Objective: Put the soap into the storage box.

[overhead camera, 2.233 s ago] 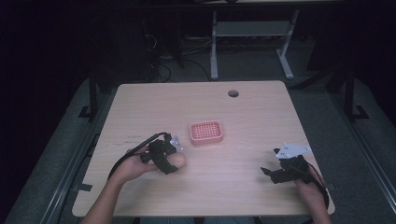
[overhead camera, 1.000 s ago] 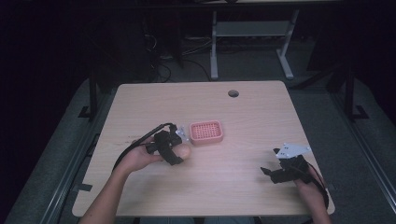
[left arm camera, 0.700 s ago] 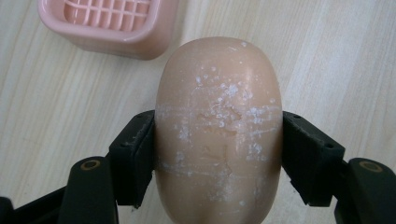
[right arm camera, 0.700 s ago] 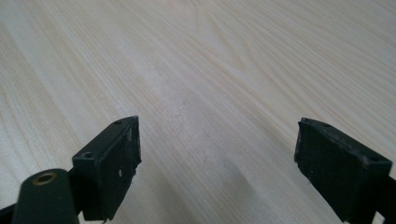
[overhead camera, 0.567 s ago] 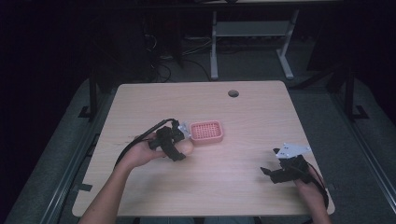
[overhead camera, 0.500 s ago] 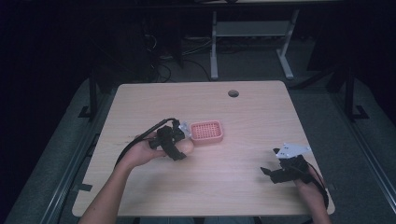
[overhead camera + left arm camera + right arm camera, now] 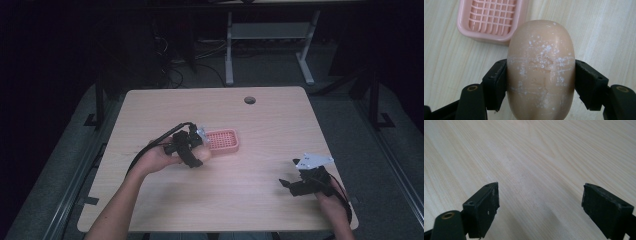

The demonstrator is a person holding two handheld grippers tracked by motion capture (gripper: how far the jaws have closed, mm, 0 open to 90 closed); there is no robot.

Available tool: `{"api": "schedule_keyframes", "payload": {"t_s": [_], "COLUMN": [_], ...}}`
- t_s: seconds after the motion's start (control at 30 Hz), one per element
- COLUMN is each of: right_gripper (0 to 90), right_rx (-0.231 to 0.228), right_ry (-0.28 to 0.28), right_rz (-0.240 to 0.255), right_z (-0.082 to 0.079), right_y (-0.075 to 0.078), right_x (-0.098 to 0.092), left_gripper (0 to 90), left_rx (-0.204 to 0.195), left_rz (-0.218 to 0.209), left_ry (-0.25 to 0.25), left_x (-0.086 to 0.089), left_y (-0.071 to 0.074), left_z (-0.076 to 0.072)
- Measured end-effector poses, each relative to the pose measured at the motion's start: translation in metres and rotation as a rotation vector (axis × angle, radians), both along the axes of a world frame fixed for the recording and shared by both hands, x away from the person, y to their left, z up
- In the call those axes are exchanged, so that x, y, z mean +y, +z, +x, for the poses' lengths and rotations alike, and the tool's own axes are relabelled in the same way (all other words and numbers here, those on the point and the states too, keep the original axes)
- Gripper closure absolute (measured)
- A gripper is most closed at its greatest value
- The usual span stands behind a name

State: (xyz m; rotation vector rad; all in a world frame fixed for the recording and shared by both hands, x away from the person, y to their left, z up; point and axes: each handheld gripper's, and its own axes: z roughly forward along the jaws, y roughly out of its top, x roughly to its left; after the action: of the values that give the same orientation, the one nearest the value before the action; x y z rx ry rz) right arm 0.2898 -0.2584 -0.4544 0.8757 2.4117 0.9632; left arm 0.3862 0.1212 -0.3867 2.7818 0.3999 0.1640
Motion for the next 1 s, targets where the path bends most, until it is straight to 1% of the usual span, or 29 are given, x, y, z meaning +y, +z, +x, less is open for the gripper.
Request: {"api": "schedule_keyframes", "payload": {"t_s": [0.3, 0.47, 0.53, 0.7, 0.73, 0.83, 0.87, 1.0], "right_gripper": [13.9, 13.9, 14.0, 13.9, 14.0, 14.0, 14.0, 13.9], "right_rx": [0.0, 0.001, -0.001, 0.003, 0.003, 0.0, 0.0, 0.001], "right_ry": [-0.001, -0.003, -0.003, -0.005, -0.006, -0.006, -0.007, -0.006], "right_rz": [0.006, 0.012, 0.013, 0.016, 0.018, 0.021, 0.023, 0.025], "right_z": [0.0, 0.0, 0.0, 0.0, 0.0, 0.0, 0.0, 0.0], "right_y": [0.0, 0.0, 0.0, 0.001, 0.001, 0.001, 0.001, 0.001], "right_x": [-0.001, -0.001, -0.002, -0.002, -0.002, -0.003, -0.003, -0.003], "left_gripper": [32.2, 32.2, 32.2, 32.2, 32.2, 32.2, 32.2, 32.2], "left_rx": [0.003, 0.003, 0.008, 0.011, 0.009, 0.015, 0.016, 0.027], "left_rz": [-0.001, 0.002, 0.004, 0.009, 0.017, 0.009, 0.0, 0.007], "left_ry": [-0.002, -0.013, -0.016, -0.018, -0.025, -0.025, -0.022, -0.019], "left_x": [-0.007, -0.013, -0.016, -0.021, -0.024, -0.027, -0.028, -0.031], "left_y": [0.002, 0.003, 0.002, 0.001, 0.001, 0.001, 0.0, -0.003], "left_z": [0.008, 0.013, 0.015, 0.019, 0.021, 0.024, 0.025, 0.031]}}
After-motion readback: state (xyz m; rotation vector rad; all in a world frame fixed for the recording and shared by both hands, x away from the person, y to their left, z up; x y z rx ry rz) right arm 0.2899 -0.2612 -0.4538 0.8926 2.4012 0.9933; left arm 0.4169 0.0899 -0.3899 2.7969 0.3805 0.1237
